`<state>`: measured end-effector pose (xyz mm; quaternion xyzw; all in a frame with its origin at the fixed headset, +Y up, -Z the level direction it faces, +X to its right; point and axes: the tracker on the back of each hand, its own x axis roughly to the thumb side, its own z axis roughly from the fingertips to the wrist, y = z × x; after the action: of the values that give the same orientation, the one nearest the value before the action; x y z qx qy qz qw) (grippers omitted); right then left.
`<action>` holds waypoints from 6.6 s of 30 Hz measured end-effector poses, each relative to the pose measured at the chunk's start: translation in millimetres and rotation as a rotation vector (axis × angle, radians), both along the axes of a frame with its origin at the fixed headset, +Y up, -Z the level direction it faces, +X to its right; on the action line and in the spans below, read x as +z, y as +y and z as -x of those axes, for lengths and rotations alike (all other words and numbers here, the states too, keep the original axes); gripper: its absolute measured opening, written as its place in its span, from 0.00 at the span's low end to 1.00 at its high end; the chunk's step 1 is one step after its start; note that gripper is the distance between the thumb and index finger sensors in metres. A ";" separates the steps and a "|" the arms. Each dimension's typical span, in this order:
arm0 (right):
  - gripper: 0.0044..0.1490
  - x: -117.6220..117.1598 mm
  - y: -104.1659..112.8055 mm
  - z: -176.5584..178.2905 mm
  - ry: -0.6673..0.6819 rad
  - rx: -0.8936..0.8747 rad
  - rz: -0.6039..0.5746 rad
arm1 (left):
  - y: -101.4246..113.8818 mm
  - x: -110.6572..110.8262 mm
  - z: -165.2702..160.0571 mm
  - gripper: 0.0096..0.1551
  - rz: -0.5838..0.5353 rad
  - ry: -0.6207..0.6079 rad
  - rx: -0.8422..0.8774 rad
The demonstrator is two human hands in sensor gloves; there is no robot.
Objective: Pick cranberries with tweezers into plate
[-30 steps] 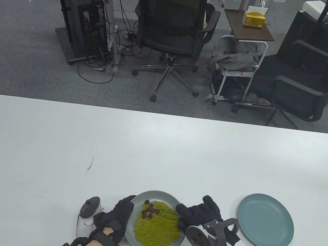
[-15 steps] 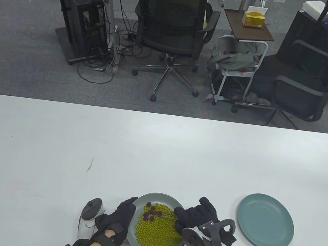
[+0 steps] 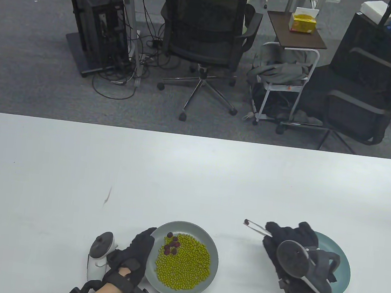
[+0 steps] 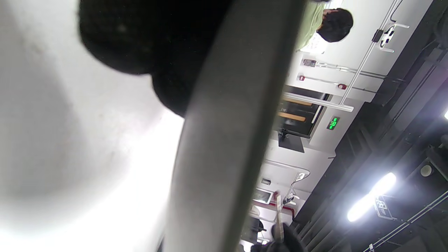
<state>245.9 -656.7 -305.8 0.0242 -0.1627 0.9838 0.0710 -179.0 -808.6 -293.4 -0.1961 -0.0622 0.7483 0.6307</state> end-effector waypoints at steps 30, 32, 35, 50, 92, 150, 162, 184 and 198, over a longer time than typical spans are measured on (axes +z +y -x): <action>0.32 -30.3 -39.7 -116.3 -0.418 -0.148 0.289 | -3.9 -0.6 0.0 0.35 0.033 0.002 0.031; 0.32 -29.4 -34.6 -103.2 -0.380 -0.157 0.197 | -5.1 -0.2 -1.2 0.35 0.054 -0.001 0.056; 0.32 -29.1 -34.6 -76.8 -0.250 -0.213 0.108 | -6.6 0.1 -2.8 0.35 0.074 -0.003 0.080; 0.32 18.3 -40.7 101.3 0.360 0.100 -0.104 | -10.2 0.9 -11.9 0.35 0.092 -0.055 0.063; 0.30 32.8 -32.6 105.5 0.447 0.134 -0.212 | -11.1 2.9 -9.6 0.35 0.035 -0.051 0.047; 0.32 -30.8 -49.5 -32.1 -0.084 -0.081 0.064 | -8.5 3.5 -6.0 0.35 0.045 -0.039 0.081; 0.31 -8.4 -45.7 50.2 0.193 0.024 -0.066 | -11.0 5.0 -12.8 0.35 0.060 -0.072 0.069; 0.31 26.8 -54.0 132.7 0.440 0.226 -0.112 | -13.6 6.5 -22.0 0.35 0.042 -0.113 0.048; 0.30 27.9 -50.3 125.3 0.433 0.164 -0.134 | -13.7 6.5 -20.3 0.35 0.043 -0.104 0.049</action>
<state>120.6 -707.0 -277.8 0.2522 -0.2061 0.9452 0.0224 -158.7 -822.3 -286.9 -0.2463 -0.0836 0.7534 0.6040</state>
